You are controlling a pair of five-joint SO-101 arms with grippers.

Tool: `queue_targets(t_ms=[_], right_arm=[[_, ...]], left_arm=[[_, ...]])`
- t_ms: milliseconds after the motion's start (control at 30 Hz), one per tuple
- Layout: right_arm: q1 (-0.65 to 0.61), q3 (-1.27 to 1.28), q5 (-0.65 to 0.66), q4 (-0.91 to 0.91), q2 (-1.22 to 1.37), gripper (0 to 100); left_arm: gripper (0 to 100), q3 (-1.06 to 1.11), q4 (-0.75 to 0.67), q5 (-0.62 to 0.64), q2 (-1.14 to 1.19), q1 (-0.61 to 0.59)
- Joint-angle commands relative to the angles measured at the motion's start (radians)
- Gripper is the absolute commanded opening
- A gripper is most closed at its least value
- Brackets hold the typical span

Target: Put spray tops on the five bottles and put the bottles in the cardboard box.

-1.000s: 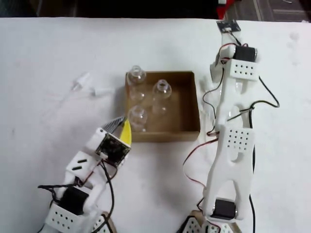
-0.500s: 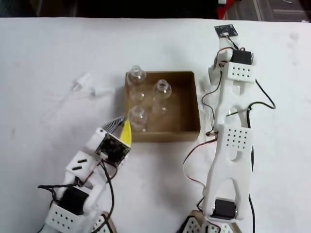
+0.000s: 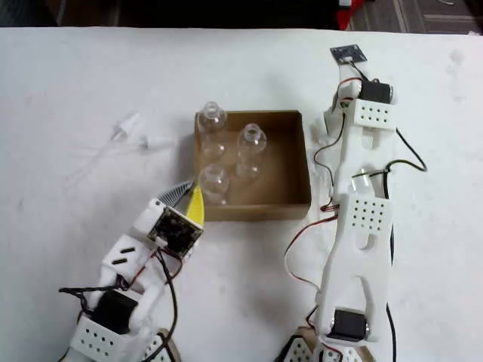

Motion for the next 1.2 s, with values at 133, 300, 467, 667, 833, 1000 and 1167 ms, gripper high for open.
queue_targets(t_ms=[133,300,467,667,833,1000,1167], right_arm=[[0.042,-0.075,0.021,0.005,-0.042,2.0],[0.053,-0.169,0.023,0.081,-0.091,2.0],[0.05,-0.258,0.023,0.151,-0.137,1.9],[0.054,-0.267,0.017,0.159,-0.239,1.9],[0.05,-0.224,0.002,0.162,-0.357,1.5],[0.045,0.021,-0.1,0.16,-0.568,1.5],[0.007,0.319,-0.133,0.159,-0.839,1.5]], left_arm=[[2,-0.003,0.002,0.003,-0.008,0.013],[2,-0.003,0.002,0.003,-0.008,0.013],[2,-0.003,0.002,0.003,-0.008,0.013],[2,-0.003,0.002,0.003,-0.008,0.013],[2,-0.003,0.002,0.002,-0.008,0.013],[2,-0.003,0.002,0.002,-0.008,0.013],[2,-0.003,0.002,0.002,-0.008,0.013]])
